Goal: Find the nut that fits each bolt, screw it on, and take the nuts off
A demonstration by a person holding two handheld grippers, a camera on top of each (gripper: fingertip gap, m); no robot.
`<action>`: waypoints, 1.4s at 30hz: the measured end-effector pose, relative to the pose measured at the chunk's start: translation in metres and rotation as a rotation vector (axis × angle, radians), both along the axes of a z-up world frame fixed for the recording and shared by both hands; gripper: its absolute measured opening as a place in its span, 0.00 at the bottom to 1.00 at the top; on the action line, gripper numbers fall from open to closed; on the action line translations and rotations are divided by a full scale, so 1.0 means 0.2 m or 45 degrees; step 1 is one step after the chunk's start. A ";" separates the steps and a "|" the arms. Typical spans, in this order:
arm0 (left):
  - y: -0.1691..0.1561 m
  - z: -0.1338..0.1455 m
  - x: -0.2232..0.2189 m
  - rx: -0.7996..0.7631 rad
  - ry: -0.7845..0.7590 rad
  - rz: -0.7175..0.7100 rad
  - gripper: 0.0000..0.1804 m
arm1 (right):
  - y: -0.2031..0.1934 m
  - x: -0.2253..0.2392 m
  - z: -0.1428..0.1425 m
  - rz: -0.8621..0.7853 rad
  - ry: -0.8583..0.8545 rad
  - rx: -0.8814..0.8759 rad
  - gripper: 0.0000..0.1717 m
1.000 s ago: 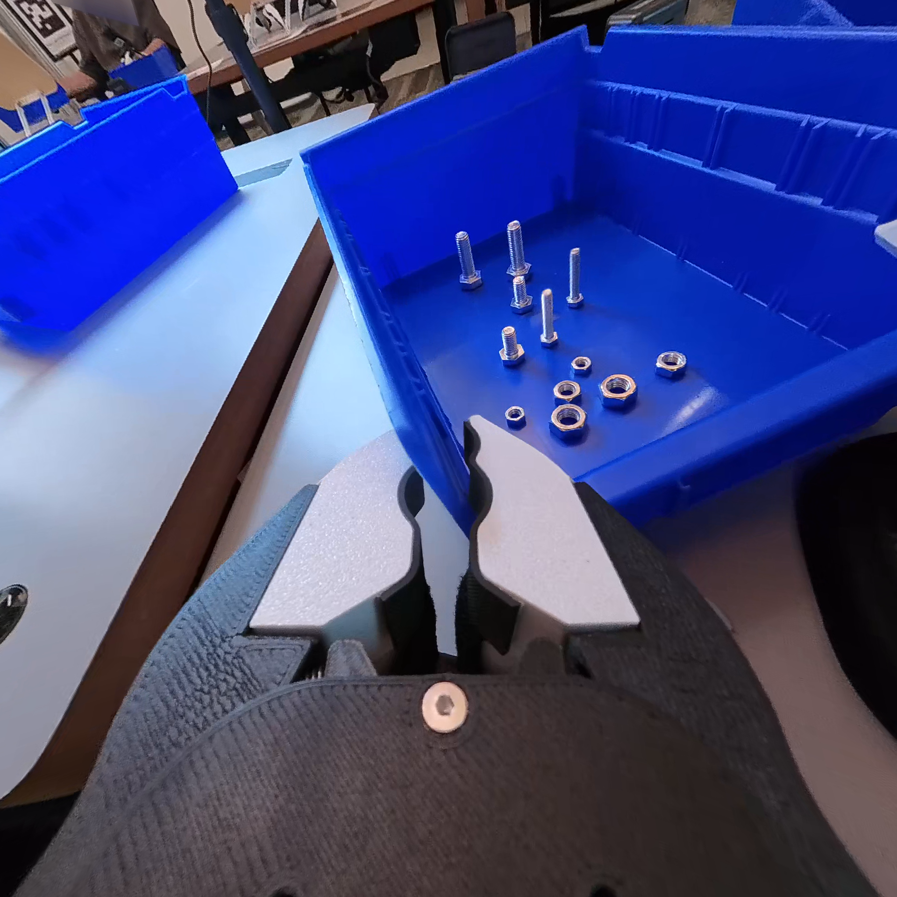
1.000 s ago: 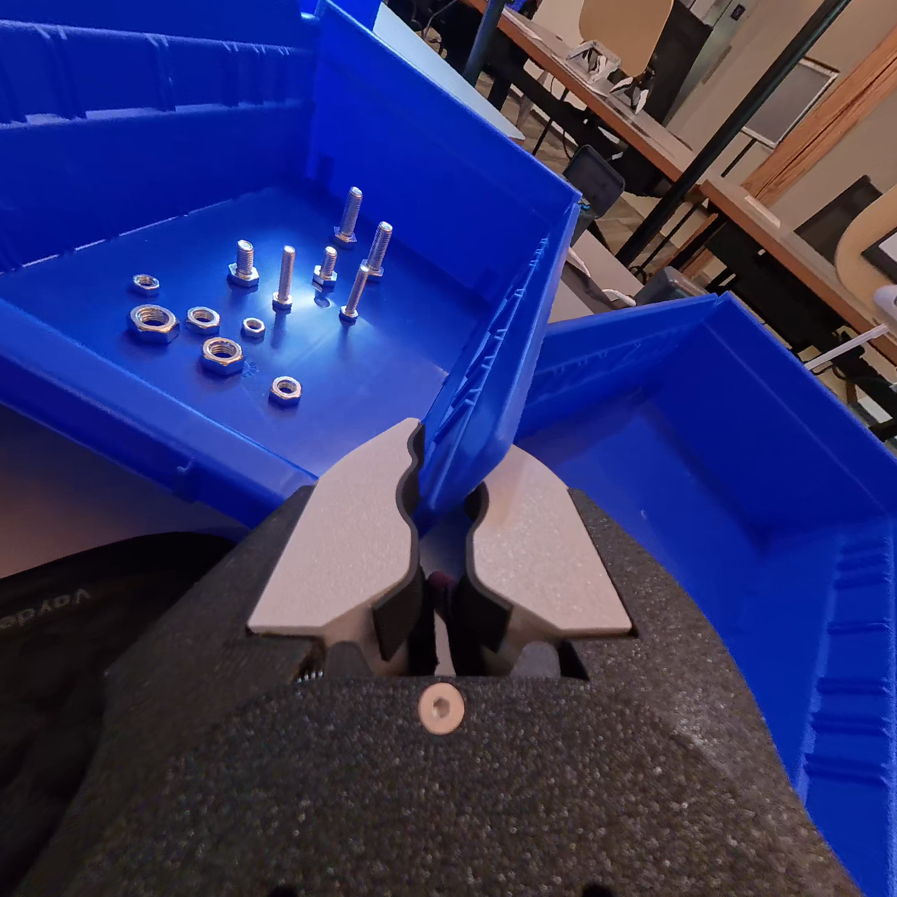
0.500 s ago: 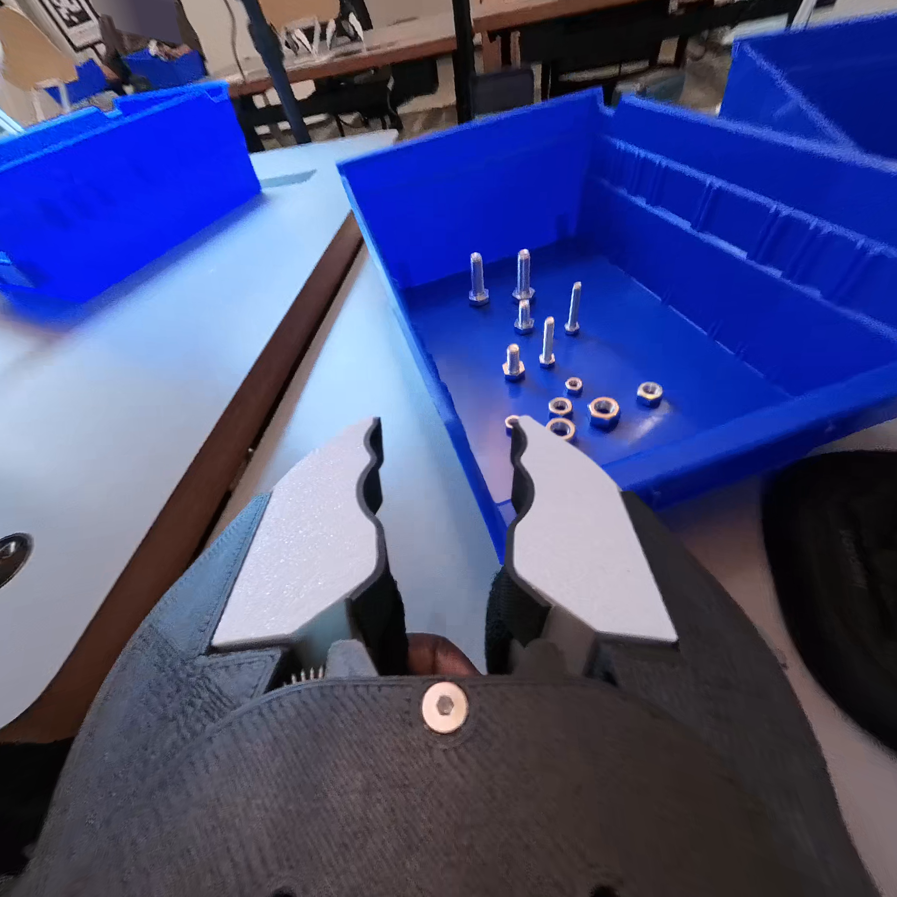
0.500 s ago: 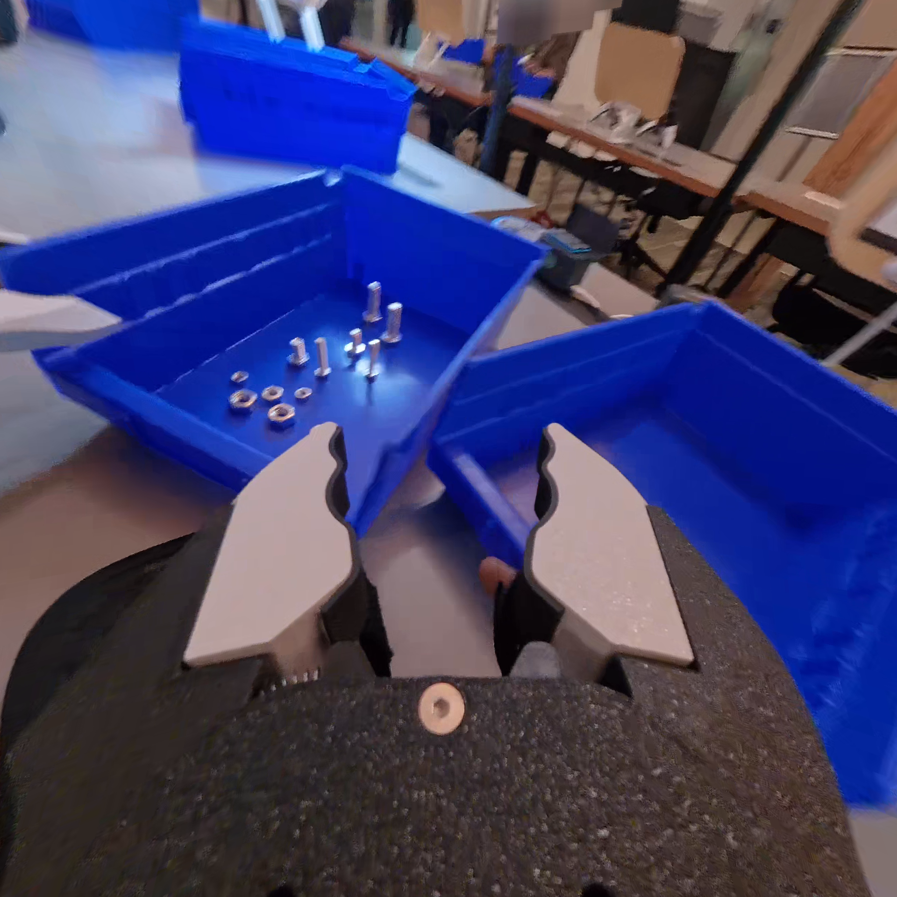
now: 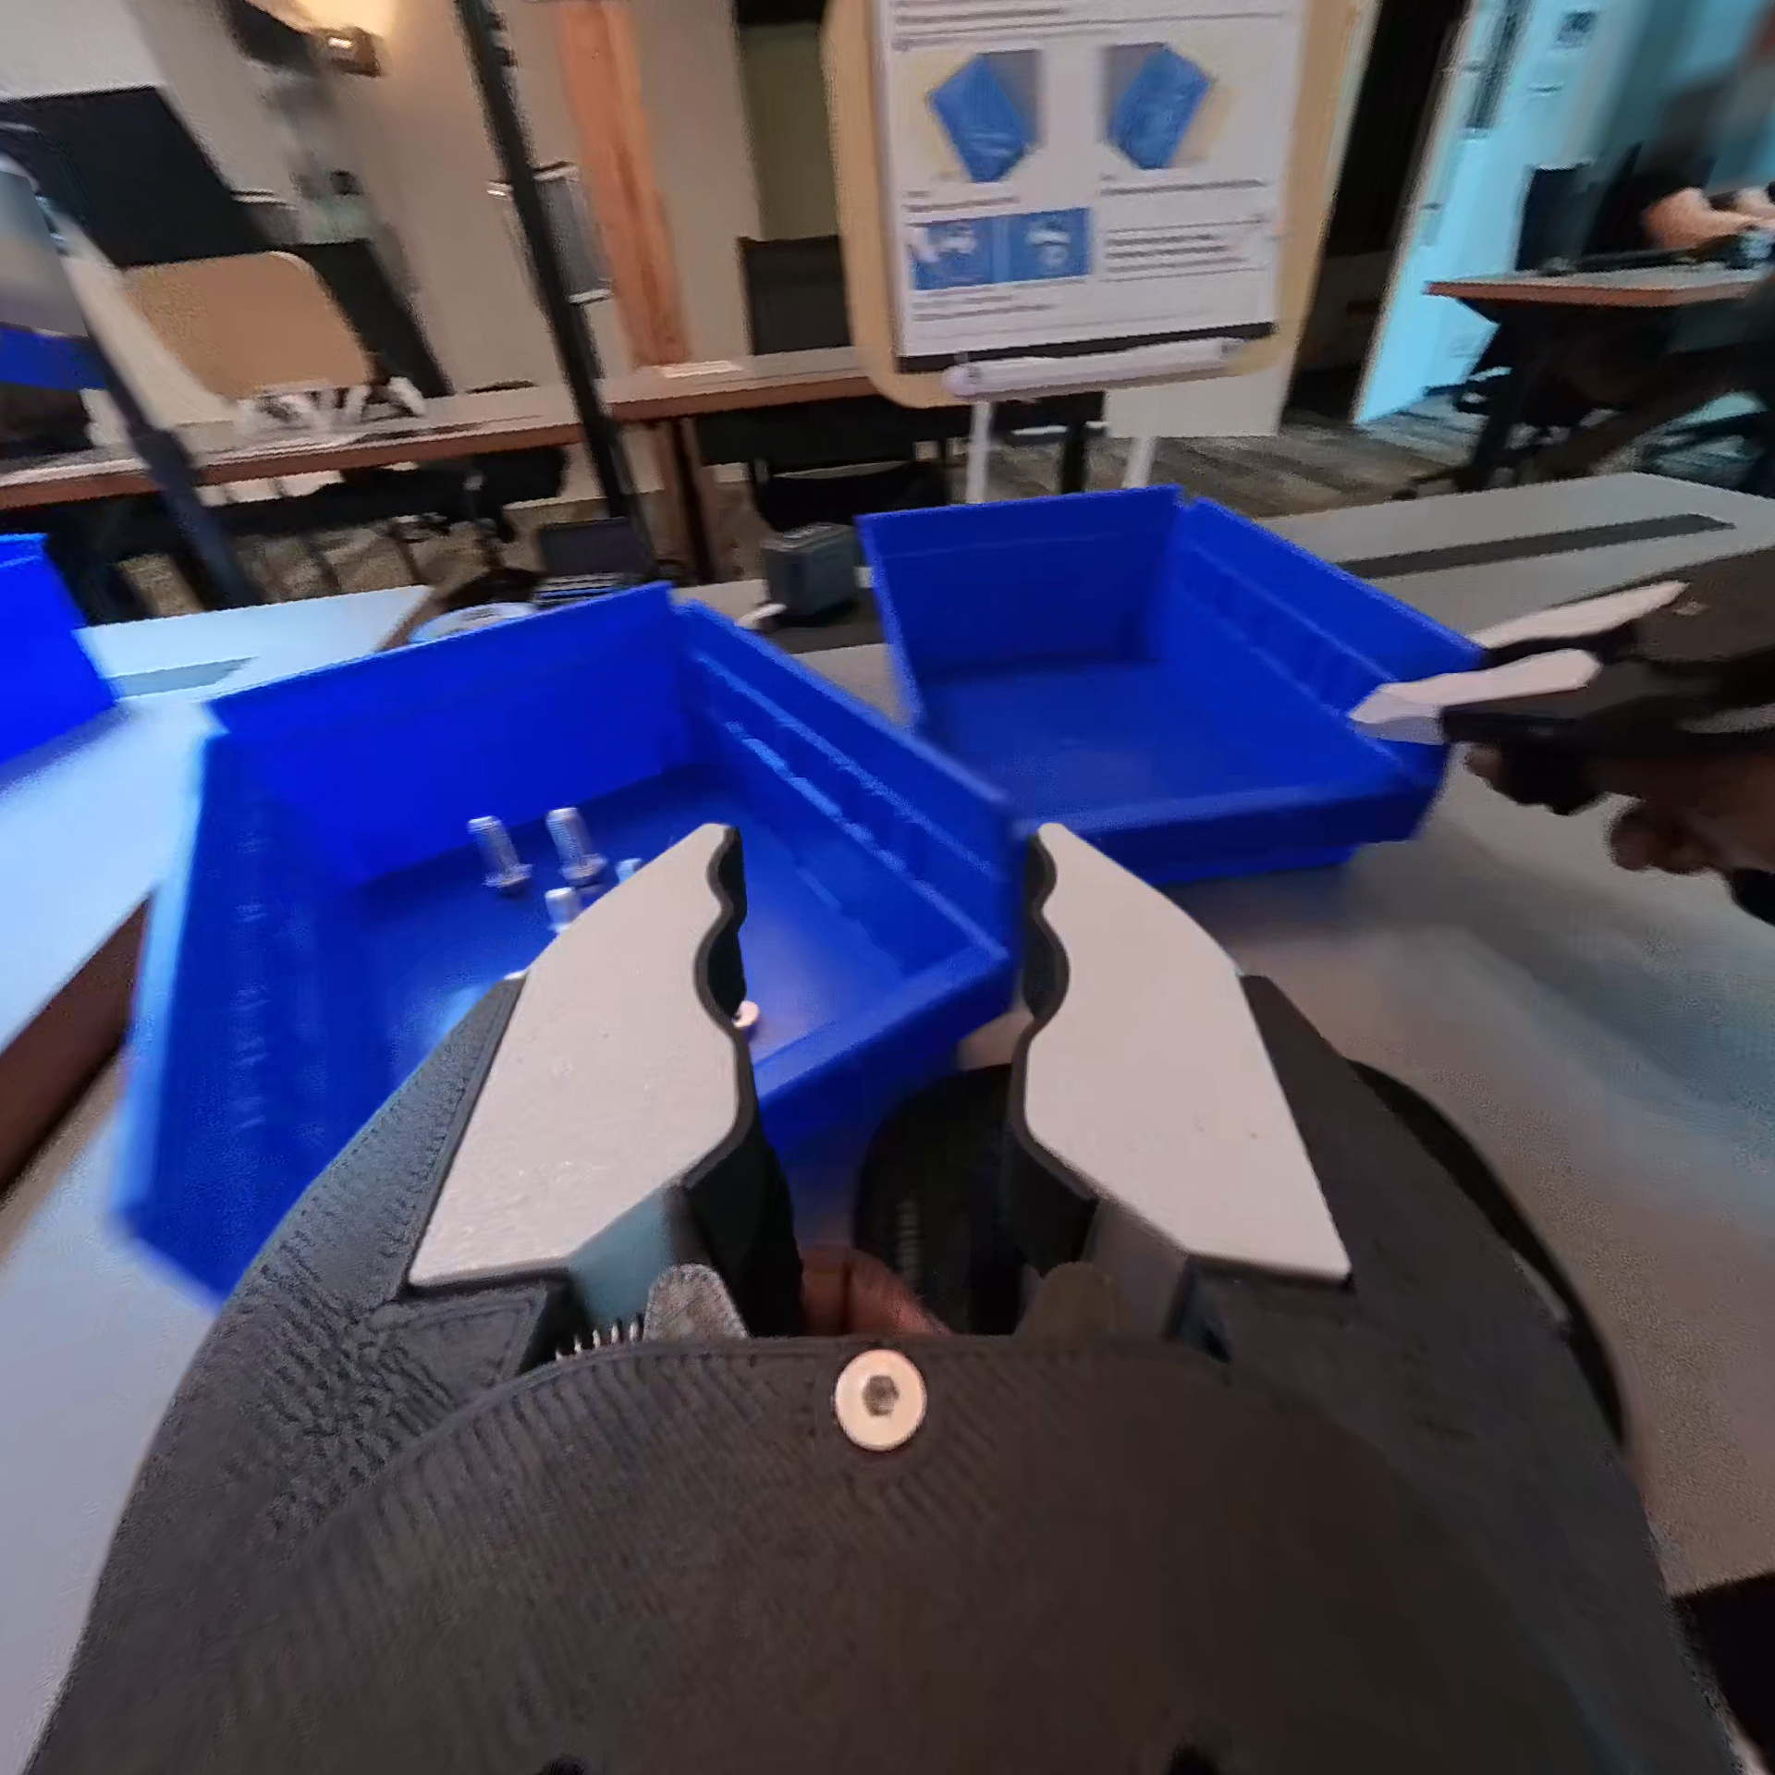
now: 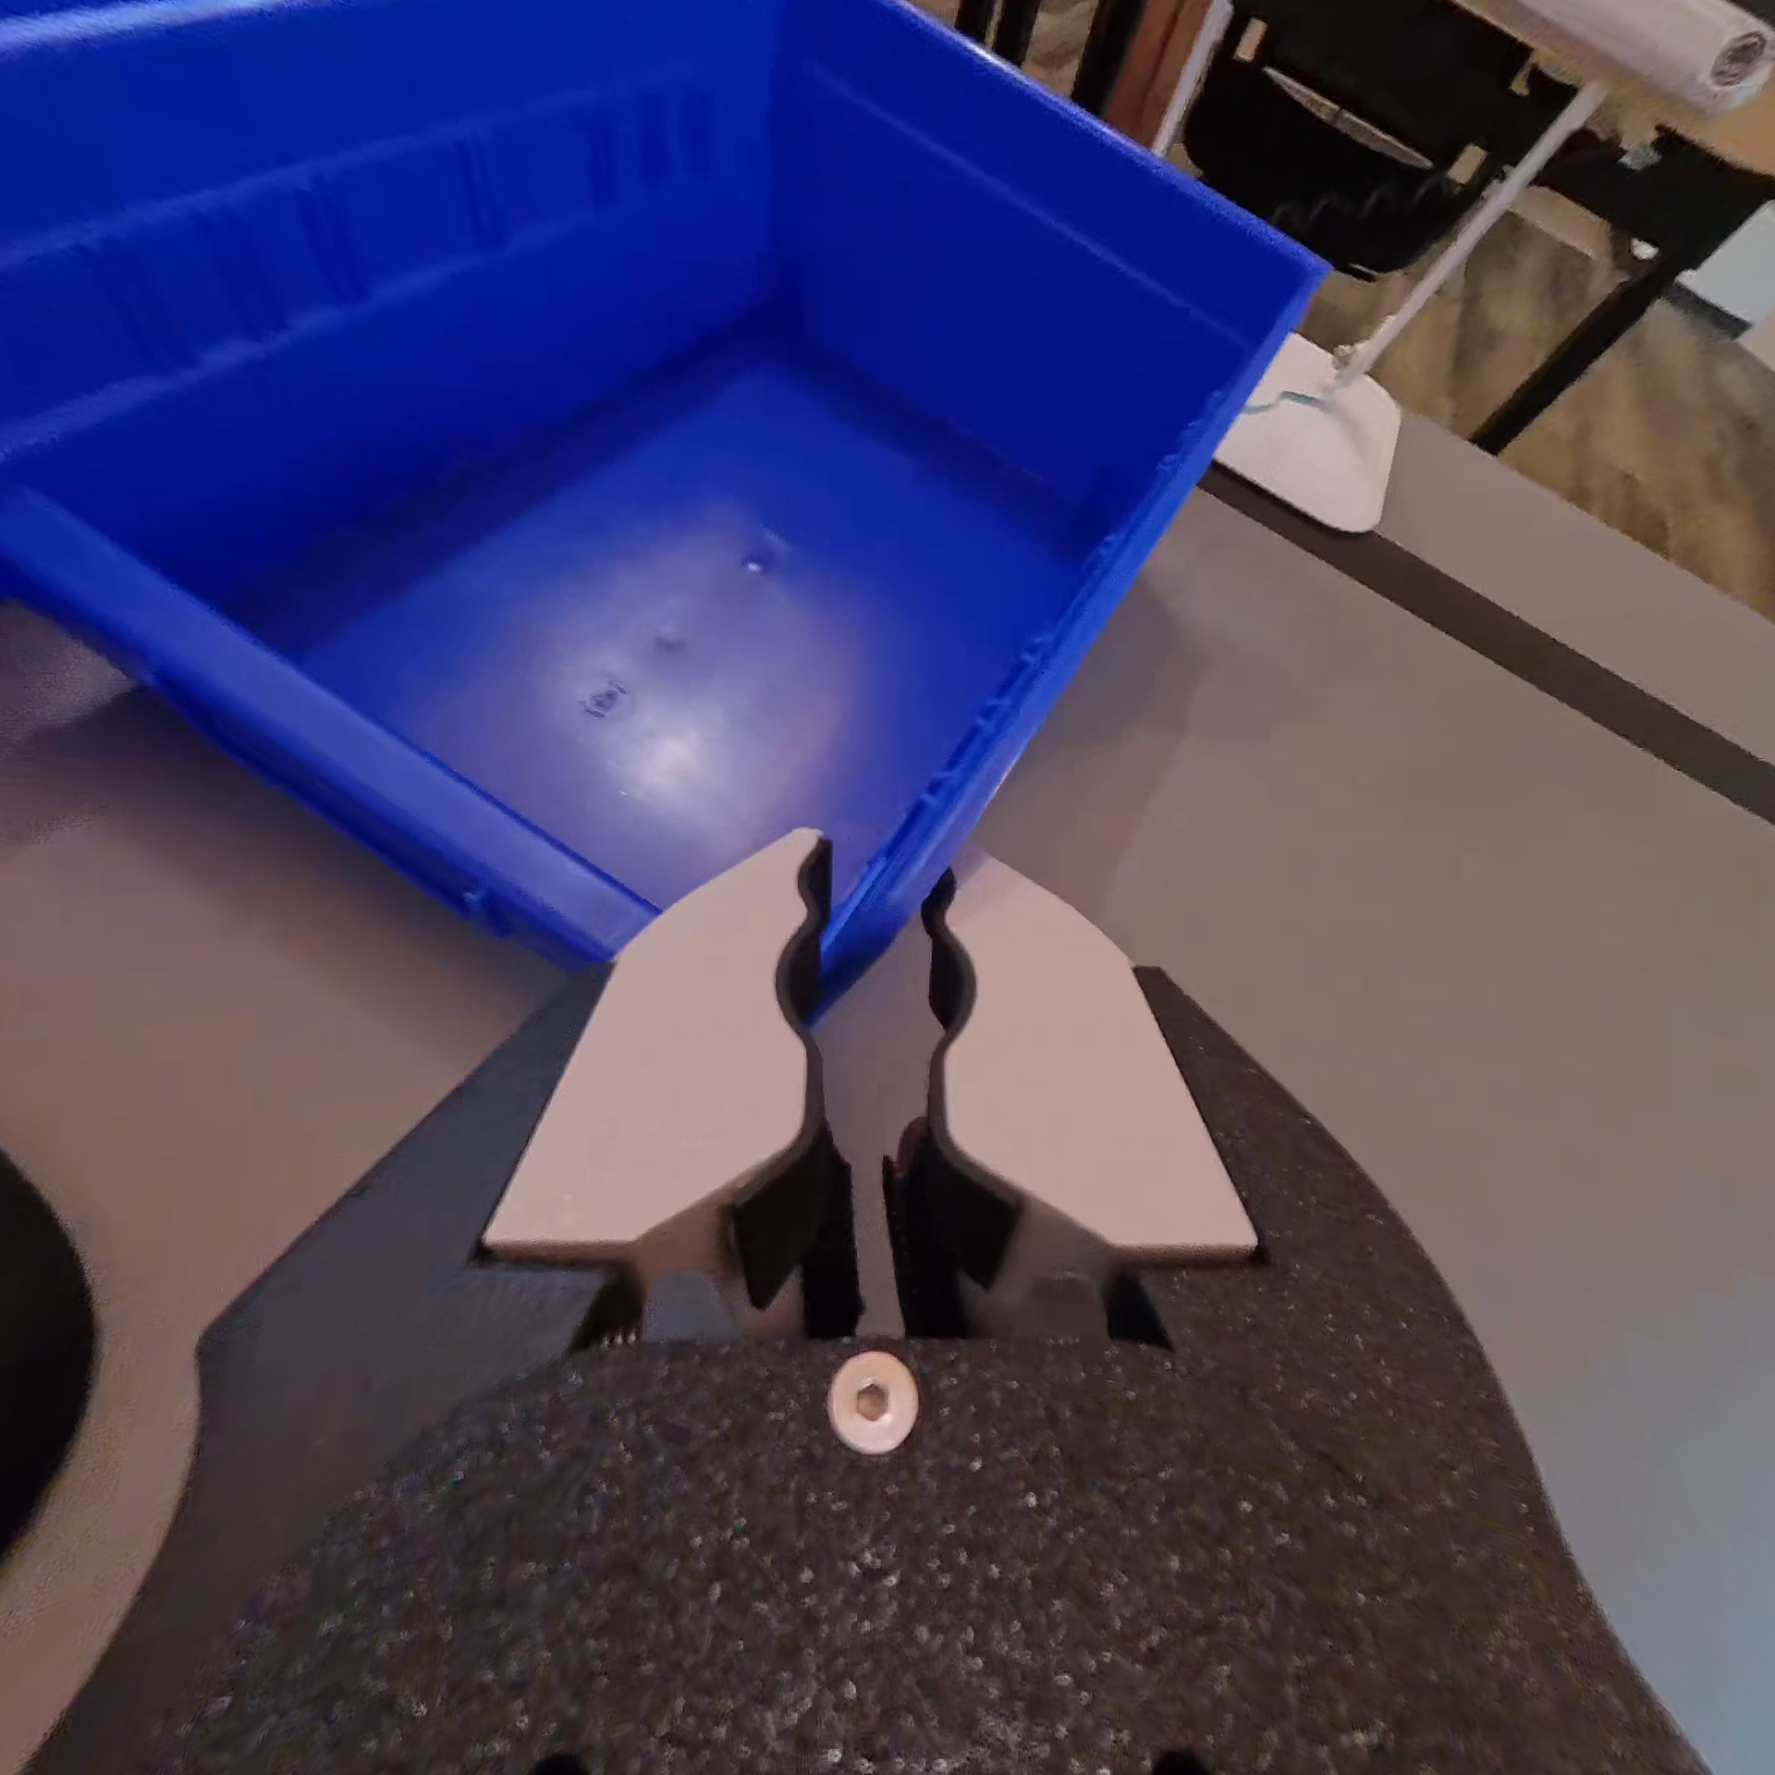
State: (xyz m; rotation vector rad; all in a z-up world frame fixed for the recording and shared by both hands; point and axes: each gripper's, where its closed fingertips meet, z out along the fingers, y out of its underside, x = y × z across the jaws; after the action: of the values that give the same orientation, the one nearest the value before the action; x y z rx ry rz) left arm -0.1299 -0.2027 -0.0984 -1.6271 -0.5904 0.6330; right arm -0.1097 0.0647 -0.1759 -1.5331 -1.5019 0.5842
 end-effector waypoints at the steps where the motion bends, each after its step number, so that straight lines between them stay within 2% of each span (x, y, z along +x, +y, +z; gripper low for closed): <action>1: 0.07 -0.02 0.04 -0.013 -0.008 -0.042 0.31 | 0.03 0.02 0.00 -0.014 -0.024 0.021 0.09; 5: 0.34 -0.10 0.15 -0.046 -0.058 -0.195 0.31 | 0.10 0.16 -0.01 -0.035 -0.080 -0.036 0.06; 9: 0.55 -0.23 0.18 -0.118 -0.177 -0.242 0.34 | 0.15 0.33 -0.02 -0.062 -0.088 -0.061 0.05; 11: 0.62 -0.29 0.18 -0.203 -0.212 -0.239 0.38 | 0.16 0.42 -0.02 -0.075 -0.096 -0.063 0.05; 15: 0.74 -0.42 0.17 -0.351 -0.253 -0.225 0.39 | 0.19 0.54 -0.02 -0.083 -0.103 -0.068 0.05; 17: 0.78 -0.51 0.19 -0.514 -0.293 -0.270 0.40 | 0.19 0.58 -0.02 -0.080 -0.101 -0.068 0.05; 19: 0.83 -0.50 0.19 -0.513 -0.313 -0.286 0.35 | 0.20 0.60 -0.02 -0.083 -0.097 -0.044 0.05; 20: 0.84 -0.49 0.17 -0.506 -0.310 -0.257 0.25 | 0.22 0.62 -0.01 -0.094 -0.100 -0.004 0.05; 22: 0.87 -0.47 0.14 -0.505 -0.275 -0.223 0.18 | 0.24 0.64 0.00 -0.076 -0.062 0.013 0.06; 27: 1.04 -0.38 0.19 -0.454 -0.215 -0.238 0.10 | 0.36 0.76 0.07 -0.150 -0.021 0.116 0.06; 32: 1.31 -0.21 0.29 -0.356 -0.102 -0.321 0.08 | 0.55 0.94 0.16 -0.282 0.060 0.171 0.07; 35: 1.49 -0.15 0.39 -0.333 -0.065 -0.397 0.08 | 0.71 1.06 0.21 -0.375 0.104 0.179 0.06; 39: 1.72 -0.18 0.53 -0.325 -0.085 -0.500 0.10 | 0.90 1.21 0.24 -0.465 0.121 0.213 0.06; 42: 1.85 -0.25 0.62 -0.343 -0.110 -0.548 0.11 | 1.03 1.30 0.19 -0.503 0.127 0.223 0.06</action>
State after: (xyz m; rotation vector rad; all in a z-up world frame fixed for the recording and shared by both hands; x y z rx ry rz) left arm -0.0056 0.1670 -0.1475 -1.9661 -0.2057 0.3319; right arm 0.1500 0.2713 -0.1374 -1.5817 -1.1023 0.2852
